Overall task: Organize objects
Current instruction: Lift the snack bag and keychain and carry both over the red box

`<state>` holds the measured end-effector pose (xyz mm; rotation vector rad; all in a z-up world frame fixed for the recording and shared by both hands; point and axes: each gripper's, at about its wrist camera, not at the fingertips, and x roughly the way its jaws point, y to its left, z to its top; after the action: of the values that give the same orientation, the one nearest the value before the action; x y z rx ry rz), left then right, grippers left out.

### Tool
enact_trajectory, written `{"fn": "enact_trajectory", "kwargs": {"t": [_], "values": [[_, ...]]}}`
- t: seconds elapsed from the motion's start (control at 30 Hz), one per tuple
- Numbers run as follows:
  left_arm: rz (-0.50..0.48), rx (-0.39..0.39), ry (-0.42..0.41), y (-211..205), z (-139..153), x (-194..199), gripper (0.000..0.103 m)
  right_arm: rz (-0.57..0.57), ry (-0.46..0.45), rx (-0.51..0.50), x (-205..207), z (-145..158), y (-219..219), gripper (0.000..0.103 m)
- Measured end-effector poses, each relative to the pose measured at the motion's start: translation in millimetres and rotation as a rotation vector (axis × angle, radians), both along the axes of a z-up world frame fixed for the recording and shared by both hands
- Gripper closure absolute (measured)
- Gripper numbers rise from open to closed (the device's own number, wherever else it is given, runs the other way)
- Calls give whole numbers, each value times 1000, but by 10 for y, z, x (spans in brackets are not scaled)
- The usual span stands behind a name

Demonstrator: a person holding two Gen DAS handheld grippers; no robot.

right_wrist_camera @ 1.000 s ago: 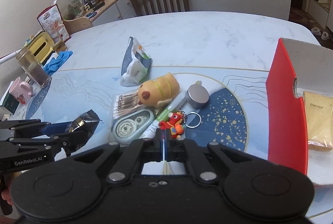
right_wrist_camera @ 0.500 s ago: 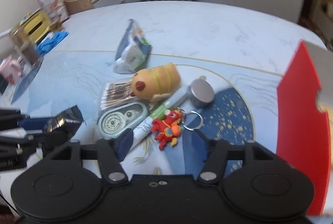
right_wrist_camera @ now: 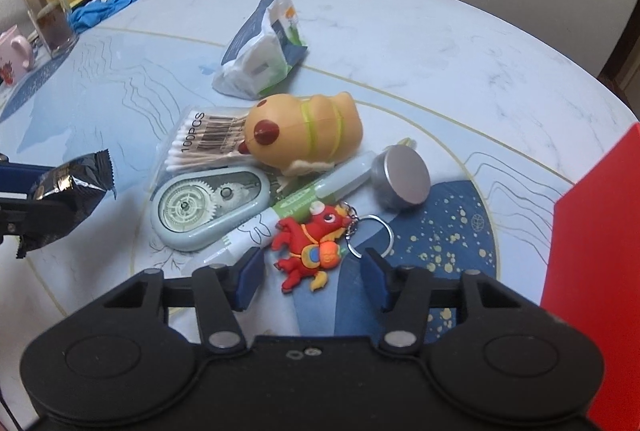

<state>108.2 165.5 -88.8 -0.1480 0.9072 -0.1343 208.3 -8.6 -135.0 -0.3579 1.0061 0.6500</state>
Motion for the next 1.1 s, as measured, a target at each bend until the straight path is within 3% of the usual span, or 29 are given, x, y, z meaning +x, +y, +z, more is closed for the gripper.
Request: {"fn": "enact_trajectory", "kwargs": {"t": [0.1, 0.2, 0.4, 1.1], "values": [[-2, 4, -1, -28, 0, 9, 70, 14, -8, -6, -7, -18, 17, 55], [-3, 4, -1, -47, 3, 14, 70, 14, -8, 6, 2, -4, 0, 65], [-18, 4, -11, -188, 74, 23, 70, -9, -19, 45, -51, 136, -105, 67], [-188, 37, -156, -1291, 723, 192, 70, -79, -110, 235, -405, 1301, -1322, 67]]}}
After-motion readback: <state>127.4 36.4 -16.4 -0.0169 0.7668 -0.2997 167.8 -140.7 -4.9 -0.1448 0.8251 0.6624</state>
